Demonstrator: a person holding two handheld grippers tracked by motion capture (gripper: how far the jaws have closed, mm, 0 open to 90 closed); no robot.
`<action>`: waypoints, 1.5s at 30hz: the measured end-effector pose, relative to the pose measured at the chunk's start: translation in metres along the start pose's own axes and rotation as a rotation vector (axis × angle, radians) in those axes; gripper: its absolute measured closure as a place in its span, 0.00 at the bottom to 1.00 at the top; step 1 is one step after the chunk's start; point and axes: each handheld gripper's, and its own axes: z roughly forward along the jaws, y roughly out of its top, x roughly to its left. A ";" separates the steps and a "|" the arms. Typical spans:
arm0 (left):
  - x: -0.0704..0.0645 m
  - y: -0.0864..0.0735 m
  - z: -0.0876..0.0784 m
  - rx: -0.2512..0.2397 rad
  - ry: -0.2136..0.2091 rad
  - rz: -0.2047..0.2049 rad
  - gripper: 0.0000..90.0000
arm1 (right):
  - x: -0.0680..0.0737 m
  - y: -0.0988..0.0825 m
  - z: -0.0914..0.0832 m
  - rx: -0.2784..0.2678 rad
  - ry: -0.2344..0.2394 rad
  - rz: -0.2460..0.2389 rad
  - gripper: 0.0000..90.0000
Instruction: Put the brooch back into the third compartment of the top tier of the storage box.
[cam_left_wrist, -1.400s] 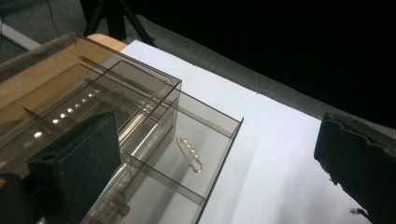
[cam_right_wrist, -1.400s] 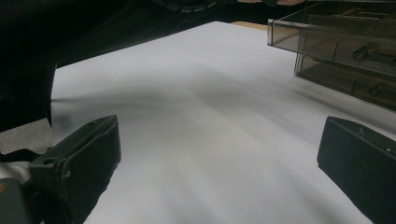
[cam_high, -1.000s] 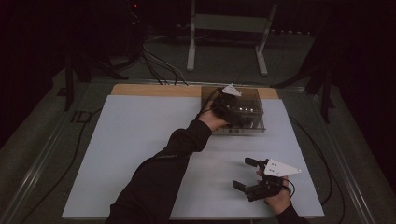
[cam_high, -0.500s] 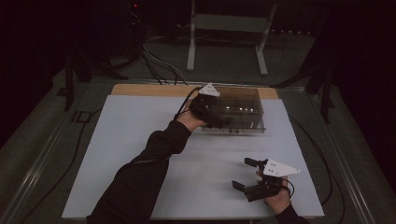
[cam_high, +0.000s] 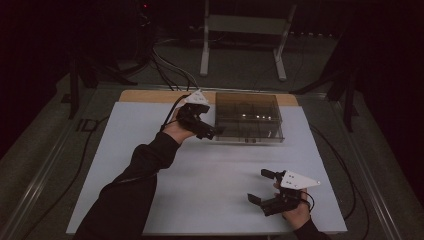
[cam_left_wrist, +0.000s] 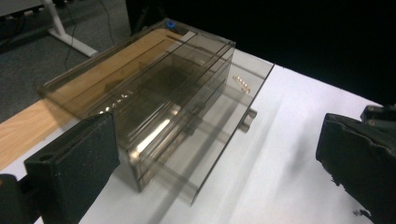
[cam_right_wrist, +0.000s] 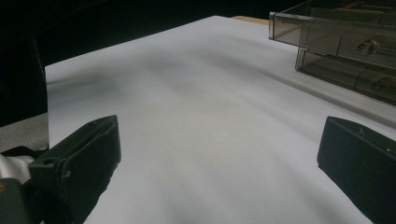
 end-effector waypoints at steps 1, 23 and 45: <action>0.000 -0.002 -0.004 0.002 0.009 0.007 0.01 | 0.000 0.000 0.000 0.001 0.000 -0.001 0.00; 0.009 -0.078 -0.054 0.004 0.046 -0.055 0.01 | 0.002 0.000 0.002 0.009 0.001 -0.010 0.00; -0.003 -0.157 -0.078 -0.023 0.093 -0.100 0.01 | 0.002 0.001 0.003 0.012 0.000 -0.010 0.00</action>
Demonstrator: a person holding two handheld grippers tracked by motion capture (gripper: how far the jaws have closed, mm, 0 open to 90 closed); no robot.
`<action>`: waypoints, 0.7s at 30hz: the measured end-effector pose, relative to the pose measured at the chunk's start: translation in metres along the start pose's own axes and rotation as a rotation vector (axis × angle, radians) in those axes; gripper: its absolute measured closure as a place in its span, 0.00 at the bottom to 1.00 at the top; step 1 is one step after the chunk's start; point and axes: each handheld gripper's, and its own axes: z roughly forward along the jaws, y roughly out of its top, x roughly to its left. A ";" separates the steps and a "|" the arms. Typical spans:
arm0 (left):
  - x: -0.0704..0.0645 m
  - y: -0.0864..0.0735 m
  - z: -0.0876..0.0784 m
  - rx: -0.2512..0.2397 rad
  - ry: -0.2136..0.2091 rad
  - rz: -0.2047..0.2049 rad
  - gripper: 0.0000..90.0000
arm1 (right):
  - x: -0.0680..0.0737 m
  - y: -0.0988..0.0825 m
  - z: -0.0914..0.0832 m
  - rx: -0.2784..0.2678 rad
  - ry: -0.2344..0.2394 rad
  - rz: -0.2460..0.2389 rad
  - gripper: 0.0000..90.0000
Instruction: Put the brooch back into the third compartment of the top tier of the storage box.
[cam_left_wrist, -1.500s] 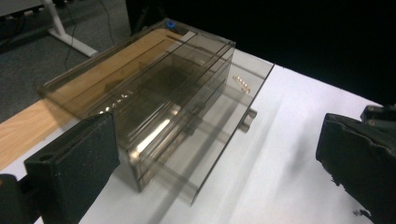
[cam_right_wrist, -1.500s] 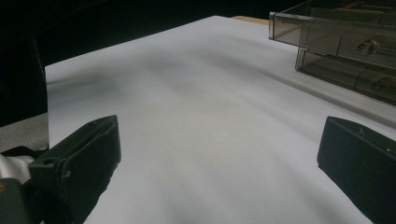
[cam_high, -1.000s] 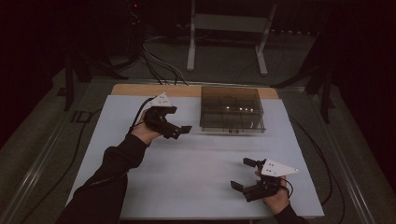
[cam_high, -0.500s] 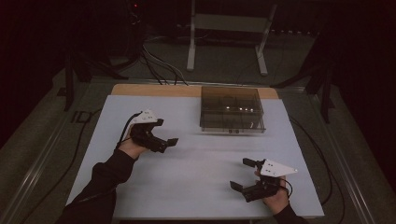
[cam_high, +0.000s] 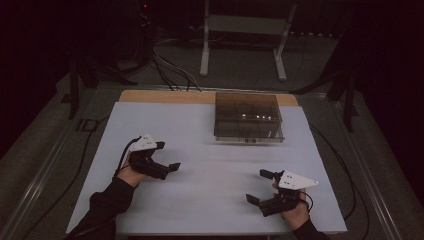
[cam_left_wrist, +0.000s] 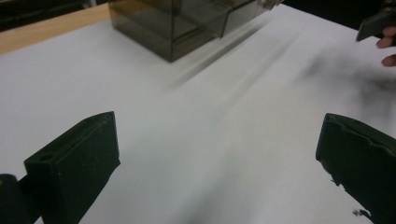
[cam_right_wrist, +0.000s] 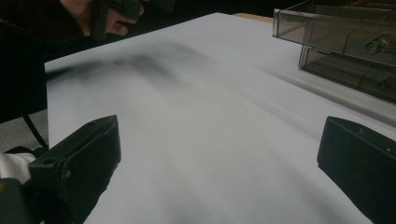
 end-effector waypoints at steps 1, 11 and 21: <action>0.000 -0.004 -0.001 0.001 0.006 -0.001 0.01 | 0.000 0.000 0.000 0.001 0.000 -0.001 0.00; -0.001 -0.033 -0.014 0.021 0.003 -0.021 0.01 | 0.000 0.000 0.001 0.003 0.000 -0.002 0.00; -0.008 -0.059 -0.028 0.043 0.013 -0.038 0.01 | 0.000 0.000 0.000 0.004 0.000 -0.003 0.00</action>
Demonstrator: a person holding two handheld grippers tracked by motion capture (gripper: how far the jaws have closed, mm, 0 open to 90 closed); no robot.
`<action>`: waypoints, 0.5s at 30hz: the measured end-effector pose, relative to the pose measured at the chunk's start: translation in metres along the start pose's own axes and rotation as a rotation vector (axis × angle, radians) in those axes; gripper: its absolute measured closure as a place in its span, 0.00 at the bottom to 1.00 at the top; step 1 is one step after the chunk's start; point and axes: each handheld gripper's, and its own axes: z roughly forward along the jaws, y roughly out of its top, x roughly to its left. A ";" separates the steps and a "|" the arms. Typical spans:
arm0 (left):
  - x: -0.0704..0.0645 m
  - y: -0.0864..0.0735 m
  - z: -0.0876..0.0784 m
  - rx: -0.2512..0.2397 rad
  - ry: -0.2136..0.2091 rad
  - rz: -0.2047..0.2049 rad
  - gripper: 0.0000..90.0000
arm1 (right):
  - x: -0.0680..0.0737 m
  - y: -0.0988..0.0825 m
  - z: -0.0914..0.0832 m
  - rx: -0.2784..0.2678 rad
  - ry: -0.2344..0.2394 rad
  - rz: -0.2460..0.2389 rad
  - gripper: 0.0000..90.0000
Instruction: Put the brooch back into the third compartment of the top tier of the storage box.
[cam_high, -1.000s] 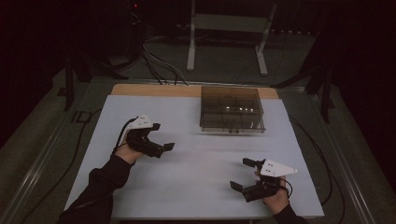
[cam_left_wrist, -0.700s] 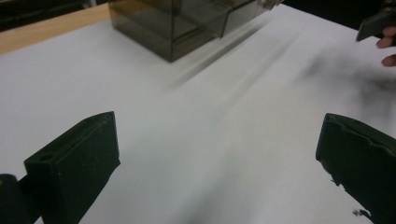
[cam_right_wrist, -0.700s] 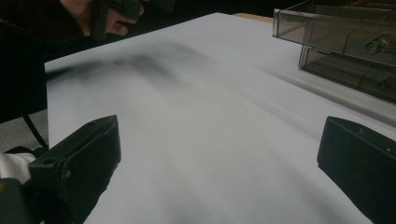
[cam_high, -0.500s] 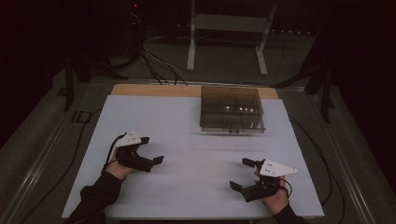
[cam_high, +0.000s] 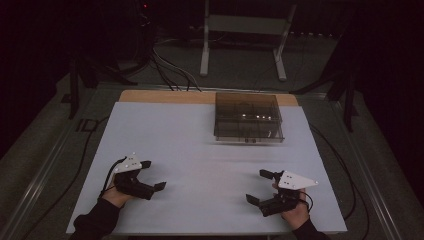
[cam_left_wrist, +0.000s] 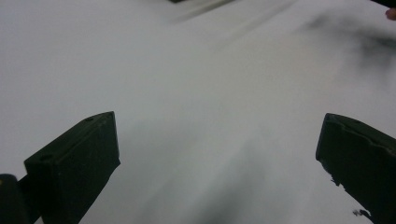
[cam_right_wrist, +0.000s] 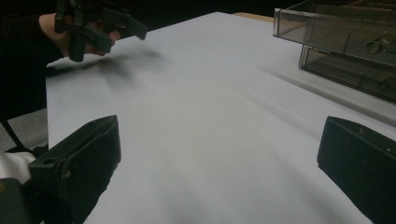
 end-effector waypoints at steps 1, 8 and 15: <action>-0.001 -0.002 -0.002 0.001 0.000 0.002 0.01 | 0.000 0.000 0.000 0.001 0.000 -0.002 0.00; -0.001 -0.015 -0.015 0.006 0.036 -0.001 0.01 | 0.000 0.000 0.000 -0.002 -0.005 -0.005 0.00; -0.002 -0.027 -0.033 -0.012 0.064 -0.018 0.01 | 0.000 0.000 0.000 0.002 -0.002 -0.007 0.00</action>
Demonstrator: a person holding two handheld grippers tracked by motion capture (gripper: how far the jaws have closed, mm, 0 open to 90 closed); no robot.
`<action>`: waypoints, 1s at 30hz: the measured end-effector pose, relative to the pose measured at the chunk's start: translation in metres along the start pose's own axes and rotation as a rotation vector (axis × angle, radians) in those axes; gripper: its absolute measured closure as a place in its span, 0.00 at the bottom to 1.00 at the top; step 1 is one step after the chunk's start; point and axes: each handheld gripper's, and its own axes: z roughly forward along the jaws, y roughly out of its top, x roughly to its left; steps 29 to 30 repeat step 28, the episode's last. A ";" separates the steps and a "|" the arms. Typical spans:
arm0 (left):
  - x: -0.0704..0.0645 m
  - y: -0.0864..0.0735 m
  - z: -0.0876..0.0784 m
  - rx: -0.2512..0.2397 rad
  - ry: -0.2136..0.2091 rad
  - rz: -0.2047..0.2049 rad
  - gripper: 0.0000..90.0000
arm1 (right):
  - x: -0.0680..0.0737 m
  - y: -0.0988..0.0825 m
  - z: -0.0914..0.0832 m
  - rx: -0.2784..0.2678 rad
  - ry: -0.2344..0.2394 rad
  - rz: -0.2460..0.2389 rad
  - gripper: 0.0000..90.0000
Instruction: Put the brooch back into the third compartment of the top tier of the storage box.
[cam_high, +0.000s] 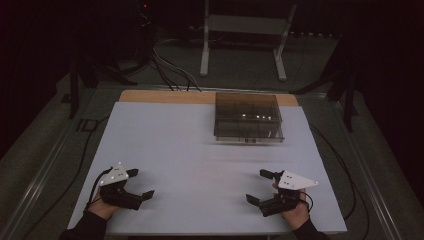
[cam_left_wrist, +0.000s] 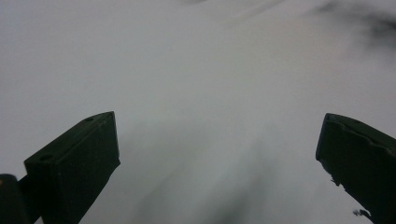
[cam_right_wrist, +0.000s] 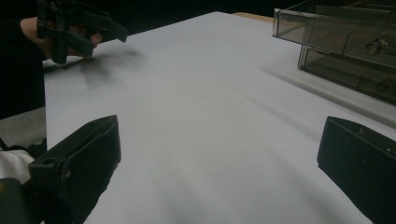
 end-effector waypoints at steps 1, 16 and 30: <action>0.001 -0.002 -0.003 -0.003 0.004 -0.006 0.01 | 0.000 0.000 0.000 0.001 0.000 0.001 0.00; 0.005 -0.027 -0.031 0.007 0.017 -0.048 0.01 | -0.001 0.000 0.000 0.003 0.003 -0.001 0.00; 0.007 -0.027 -0.026 -0.002 0.019 -0.048 0.01 | -0.001 0.000 0.002 0.010 0.004 0.001 0.00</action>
